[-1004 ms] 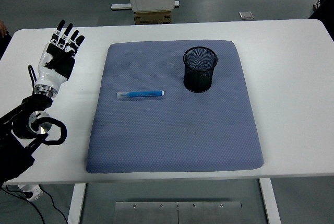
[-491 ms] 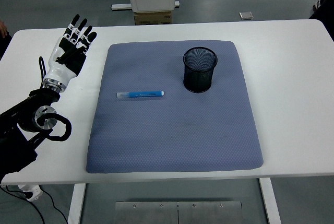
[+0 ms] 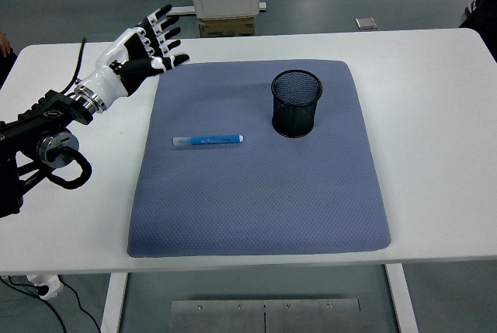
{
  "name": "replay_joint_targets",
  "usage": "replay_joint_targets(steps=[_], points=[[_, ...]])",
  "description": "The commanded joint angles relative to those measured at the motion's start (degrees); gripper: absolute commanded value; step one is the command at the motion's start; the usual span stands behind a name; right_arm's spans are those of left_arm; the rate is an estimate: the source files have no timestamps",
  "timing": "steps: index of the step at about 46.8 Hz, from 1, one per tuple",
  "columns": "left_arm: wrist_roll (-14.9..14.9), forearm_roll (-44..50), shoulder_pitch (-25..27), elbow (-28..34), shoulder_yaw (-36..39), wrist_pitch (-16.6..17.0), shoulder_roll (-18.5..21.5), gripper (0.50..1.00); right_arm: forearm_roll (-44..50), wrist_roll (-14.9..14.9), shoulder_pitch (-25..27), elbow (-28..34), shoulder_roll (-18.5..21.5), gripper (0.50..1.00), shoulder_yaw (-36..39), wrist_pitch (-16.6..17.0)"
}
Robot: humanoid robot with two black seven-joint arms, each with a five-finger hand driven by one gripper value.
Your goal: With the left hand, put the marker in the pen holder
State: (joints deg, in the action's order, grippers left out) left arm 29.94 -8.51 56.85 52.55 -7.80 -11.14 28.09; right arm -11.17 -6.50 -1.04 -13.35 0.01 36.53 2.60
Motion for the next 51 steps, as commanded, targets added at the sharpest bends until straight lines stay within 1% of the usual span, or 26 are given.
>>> replay_joint_targets(steps=[1, 8, 9, 12, 18, 26, 27, 28, 30, 34, 35, 38, 51], points=[[-0.1, -3.7, 0.3, 0.9, 4.4, 0.1, 0.7, 1.000, 0.0, 0.0, 0.0, 0.0, 0.0, 1.000, 0.0, 0.0], [-0.1, -6.3, 1.3, 1.3, 6.4, 0.0, 1.3, 1.000, 0.0, 0.0, 0.0, 0.0, 0.0, 1.000, 0.0, 0.0], [-0.1, -6.7, 2.2, 2.0, 8.1, 0.0, 1.9, 1.000, 0.0, 0.0, 0.0, 0.0, 0.0, 1.000, 0.0, 0.0], [-0.1, -7.3, 3.4, 2.6, 10.1, 0.0, 2.8, 1.000, 0.0, 0.0, 0.0, 0.0, 0.0, 1.000, 0.0, -0.1], [-0.1, -11.9, 5.4, 2.6, 13.3, 0.2, 3.2, 1.000, 0.0, 0.0, 0.0, 0.0, 0.0, 1.000, 0.0, -0.1], [-0.1, -18.6, 6.7, 2.6, 14.2, 0.9, 3.4, 1.000, 0.0, 0.0, 0.0, 0.0, 0.0, 1.000, -0.1, -0.1], [-0.1, -21.2, 7.1, 2.6, 14.8, 1.1, 3.8, 1.000, 0.0, 0.0, 0.0, 0.0, 0.0, 1.000, 0.0, 0.0], [-0.1, -21.2, 7.1, 2.6, 14.8, 1.1, 3.8, 1.000, 0.0, 0.0, 0.0, 0.0, 0.0, 1.000, 0.0, 0.0], [-0.1, -24.2, 8.0, 2.6, 15.1, 0.9, 5.0, 1.000, 0.0, 0.0, 0.0, 0.0, 0.0, 1.000, 0.0, 0.0], [-0.1, -26.7, 8.5, 2.6, 15.3, 0.9, 5.2, 1.000, 0.0, 0.0, 0.0, 0.0, 0.0, 1.000, 0.0, 0.0], [-0.1, -29.6, 8.5, 2.5, 15.3, 0.8, 5.3, 1.000, 0.0, 0.0, 0.0, 0.0, 0.0, 1.000, 0.0, 0.0], [-0.1, -32.4, 8.8, 2.3, 15.3, 0.9, 5.2, 1.000, 0.0, 0.0, 0.0, 0.0, 0.0, 1.000, 0.0, -0.1], [-0.1, -38.0, 11.0, 2.1, 15.5, 0.7, 5.0, 1.000, 0.0, 0.0, 0.0, 0.0, 0.0, 1.000, 0.0, 0.0]])
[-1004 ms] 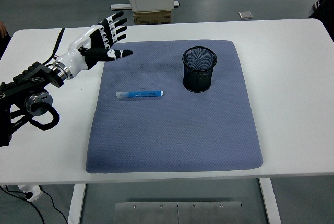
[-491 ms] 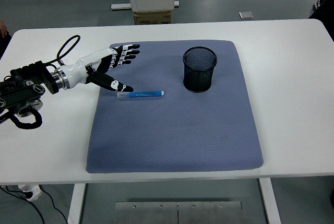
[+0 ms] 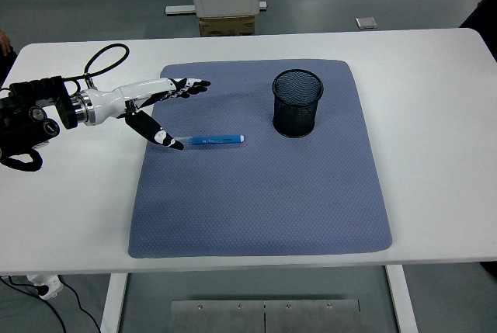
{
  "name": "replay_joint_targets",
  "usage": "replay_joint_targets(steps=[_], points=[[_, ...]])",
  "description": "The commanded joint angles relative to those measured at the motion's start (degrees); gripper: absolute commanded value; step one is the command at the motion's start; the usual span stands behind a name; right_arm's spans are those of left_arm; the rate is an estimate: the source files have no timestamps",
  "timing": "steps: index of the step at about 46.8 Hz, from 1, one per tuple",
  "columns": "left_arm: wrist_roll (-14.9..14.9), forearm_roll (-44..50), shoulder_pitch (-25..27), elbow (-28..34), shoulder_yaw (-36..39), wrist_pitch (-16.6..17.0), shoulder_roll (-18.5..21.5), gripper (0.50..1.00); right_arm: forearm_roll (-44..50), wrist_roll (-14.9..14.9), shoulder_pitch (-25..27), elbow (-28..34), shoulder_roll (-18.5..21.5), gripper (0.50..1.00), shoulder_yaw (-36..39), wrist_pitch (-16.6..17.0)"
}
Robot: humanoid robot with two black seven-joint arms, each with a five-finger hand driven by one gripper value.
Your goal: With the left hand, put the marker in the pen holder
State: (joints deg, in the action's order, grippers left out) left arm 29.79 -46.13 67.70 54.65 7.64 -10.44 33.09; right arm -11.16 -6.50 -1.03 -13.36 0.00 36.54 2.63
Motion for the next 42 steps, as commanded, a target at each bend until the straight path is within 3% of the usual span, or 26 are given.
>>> replay_joint_targets(steps=[1, 23, 29, 37, 38, 42], points=[[0.0, -0.9, 0.9, 0.0, 0.6, -0.1, 0.0, 1.000, 0.0, 0.0, 0.0, 0.0, 0.0, 1.000, 0.0, 0.0], [-0.1, -0.2, 1.7, -0.7, 1.9, 0.5, -0.1, 1.000, 0.0, 0.0, 0.0, 0.0, 0.0, 1.000, -0.1, 0.0], [-0.2, -0.3, 1.5, -0.6, 2.0, 2.4, -0.8, 1.000, 0.0, 0.0, 0.0, 0.0, 0.0, 1.000, 0.0, 0.0], [-4.8, -1.2, 1.5, -0.5, 3.5, 4.3, -2.8, 1.000, 0.0, 0.0, 0.0, 0.0, 0.0, 1.000, 0.0, 0.0], [-6.5, -1.2, 1.6, -0.5, 4.7, 4.4, -3.1, 1.000, 0.0, 0.0, 0.0, 0.0, 0.0, 1.000, 0.0, 0.0], [-6.7, -1.2, 1.6, -0.5, 5.3, 4.5, -3.9, 1.000, 0.0, 0.0, 0.0, 0.0, 0.0, 1.000, 0.0, -0.1]])
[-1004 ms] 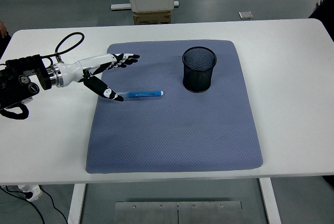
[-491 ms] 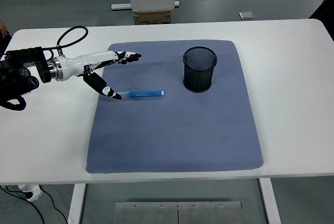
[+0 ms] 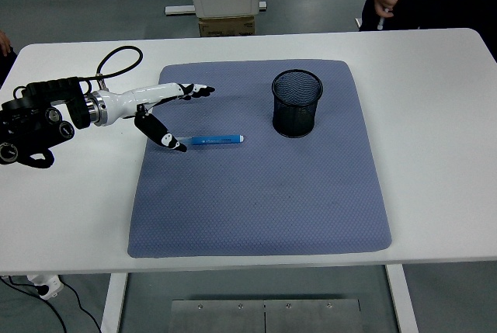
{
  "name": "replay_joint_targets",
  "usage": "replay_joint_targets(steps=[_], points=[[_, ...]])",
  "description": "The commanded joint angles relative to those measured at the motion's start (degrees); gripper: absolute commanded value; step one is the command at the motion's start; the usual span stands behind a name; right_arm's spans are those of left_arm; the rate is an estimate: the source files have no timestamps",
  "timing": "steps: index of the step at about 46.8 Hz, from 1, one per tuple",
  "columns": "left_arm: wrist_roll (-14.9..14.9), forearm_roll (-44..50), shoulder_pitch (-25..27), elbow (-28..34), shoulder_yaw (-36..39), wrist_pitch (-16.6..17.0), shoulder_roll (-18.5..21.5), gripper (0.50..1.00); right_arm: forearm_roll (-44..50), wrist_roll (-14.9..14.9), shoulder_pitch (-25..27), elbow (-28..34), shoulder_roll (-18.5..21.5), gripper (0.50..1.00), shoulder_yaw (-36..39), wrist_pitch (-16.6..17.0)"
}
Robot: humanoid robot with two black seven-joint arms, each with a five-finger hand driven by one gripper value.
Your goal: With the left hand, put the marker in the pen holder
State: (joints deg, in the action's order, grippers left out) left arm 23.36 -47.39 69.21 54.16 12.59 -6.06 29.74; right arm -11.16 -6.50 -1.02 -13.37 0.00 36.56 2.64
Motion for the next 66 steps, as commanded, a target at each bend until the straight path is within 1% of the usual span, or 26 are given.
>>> replay_joint_targets(steps=[1, 14, 20, 24, 28, 34, 43, 45, 49, 52, 54, 57, 59, 60, 61, 62, 64, 65, 66], points=[[-0.2, 0.0, 0.0, 0.0, 0.3, 0.1, -0.6, 1.000, 0.0, 0.0, 0.0, 0.0, 0.0, 1.000, 0.0, 0.0], [-0.2, -0.2, 0.4, 0.0, 0.4, 0.1, -1.7, 1.000, 0.0, 0.0, 0.0, 0.0, 0.0, 1.000, 0.0, 0.0], [-0.5, -4.9, 0.8, -0.1, 0.4, 0.1, -2.0, 1.000, 0.0, 0.0, 0.0, 0.0, 0.0, 1.000, 0.0, 0.0], [-1.5, -7.5, 1.2, -0.1, 0.4, 0.1, -2.1, 1.000, 0.0, 0.0, 0.0, 0.0, 0.0, 1.000, 0.0, 0.0], [-1.7, -8.2, 1.6, -0.1, 0.5, 0.0, -2.7, 1.000, 0.0, 0.0, 0.0, 0.0, 0.0, 1.000, 0.0, -0.1], [-3.7, -10.1, 1.6, -0.2, 0.5, 0.0, -3.5, 1.000, 0.0, 0.0, 0.0, 0.0, 0.0, 1.000, 0.0, -0.1], [-3.8, -11.8, 2.0, -0.2, 0.5, -0.1, -4.9, 1.000, 0.0, 0.0, 0.0, 0.0, 0.0, 1.000, 0.0, 0.0], [-3.9, -12.1, 2.0, -0.7, 0.6, -0.2, -5.7, 1.000, 0.0, 0.0, 0.0, 0.0, 0.0, 1.000, 0.0, 0.0], [-5.0, -12.1, 2.1, -1.6, 1.6, -0.2, -6.2, 1.000, 0.0, 0.0, 0.0, 0.0, 0.0, 1.000, 0.0, 0.0], [-5.2, -12.1, 2.3, -1.7, 2.4, -0.2, -6.4, 0.968, 0.0, 0.0, 0.0, 0.0, 0.0, 1.000, 0.0, 0.0], [-5.2, -12.1, 2.5, -1.7, 2.9, -0.2, -6.4, 0.959, 0.0, 0.0, 0.0, 0.0, 0.0, 1.000, -0.1, 0.0], [-5.2, -12.1, 2.5, -1.9, 3.3, -0.2, -6.4, 0.933, 0.0, 0.0, 0.0, 0.0, 0.0, 1.000, 0.0, -0.1], [-5.3, -12.1, 2.6, -1.9, 3.4, -0.2, -6.4, 0.930, 0.0, 0.0, 0.0, 0.0, 0.0, 1.000, 0.0, -0.1], [-5.2, -12.1, 2.6, -2.0, 3.6, -0.2, -6.4, 0.912, 0.0, 0.0, 0.0, 0.0, 0.0, 1.000, 0.0, 0.0], [-5.2, -12.1, 2.6, -2.0, 3.6, -0.2, -6.4, 0.912, 0.0, 0.0, 0.0, 0.0, 0.0, 1.000, 0.0, 0.0], [-5.2, -12.1, 2.6, -2.2, 3.7, -0.2, -6.7, 0.869, 0.0, 0.0, 0.0, 0.0, 0.0, 1.000, 0.0, -0.1], [-5.3, -12.2, 2.7, -2.3, 3.9, -0.2, -7.1, 0.842, 0.0, 0.0, 0.0, 0.0, 0.0, 1.000, -0.1, 0.0], [-5.3, -12.2, 2.7, -2.3, 3.9, -0.2, -7.1, 0.842, 0.0, 0.0, 0.0, 0.0, 0.0, 1.000, -0.1, 0.0], [-5.3, -12.2, 2.9, -2.3, 4.1, -0.2, -7.1, 0.810, 0.0, 0.0, 0.0, 0.0, 0.0, 1.000, 0.0, -0.1]])
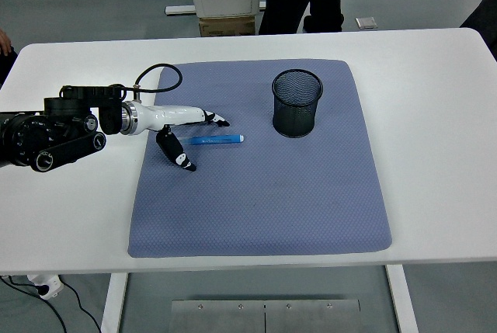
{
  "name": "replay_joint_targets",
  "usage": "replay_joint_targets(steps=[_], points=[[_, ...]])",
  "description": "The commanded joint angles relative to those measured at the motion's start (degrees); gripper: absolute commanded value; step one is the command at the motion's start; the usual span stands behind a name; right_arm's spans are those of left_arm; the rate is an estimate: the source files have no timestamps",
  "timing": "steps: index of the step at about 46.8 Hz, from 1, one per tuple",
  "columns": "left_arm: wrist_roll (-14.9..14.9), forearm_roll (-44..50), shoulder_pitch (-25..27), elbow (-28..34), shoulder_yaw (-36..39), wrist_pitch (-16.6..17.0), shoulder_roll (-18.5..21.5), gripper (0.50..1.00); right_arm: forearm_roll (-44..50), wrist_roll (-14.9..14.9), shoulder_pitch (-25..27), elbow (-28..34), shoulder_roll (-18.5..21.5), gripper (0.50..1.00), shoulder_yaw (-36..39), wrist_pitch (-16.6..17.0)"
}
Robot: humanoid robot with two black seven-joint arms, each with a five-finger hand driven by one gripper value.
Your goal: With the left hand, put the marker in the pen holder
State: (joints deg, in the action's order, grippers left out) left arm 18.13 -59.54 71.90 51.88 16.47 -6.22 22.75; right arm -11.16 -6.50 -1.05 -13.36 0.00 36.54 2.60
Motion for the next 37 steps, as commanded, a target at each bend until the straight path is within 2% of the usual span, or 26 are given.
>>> replay_joint_targets(steps=[1, 2, 17, 26, 37], points=[[0.0, -0.1, 0.2, 0.0, 0.2, 0.0, -0.2, 0.810, 0.0, 0.0, 0.0, 0.0, 0.0, 1.000, 0.0, -0.1], [0.0, -0.1, 0.3, 0.0, 0.2, 0.0, -0.2, 0.772, 0.0, 0.0, 0.0, 0.0, 0.0, 1.000, 0.0, -0.1], [0.0, -0.2, 0.4, -0.6, 0.3, 0.0, -1.0, 0.739, 0.0, 0.0, 0.0, 0.0, 0.0, 1.000, 0.0, -0.1], [0.0, -0.2, 0.5, -0.8, 0.3, 0.0, -1.0, 0.669, 0.0, 0.0, 0.0, 0.0, 0.0, 1.000, 0.0, 0.0], [0.1, -0.4, 1.2, -1.4, 0.3, 0.1, -1.1, 0.666, 0.0, 0.0, 0.0, 0.0, 0.0, 1.000, 0.0, 0.0]])
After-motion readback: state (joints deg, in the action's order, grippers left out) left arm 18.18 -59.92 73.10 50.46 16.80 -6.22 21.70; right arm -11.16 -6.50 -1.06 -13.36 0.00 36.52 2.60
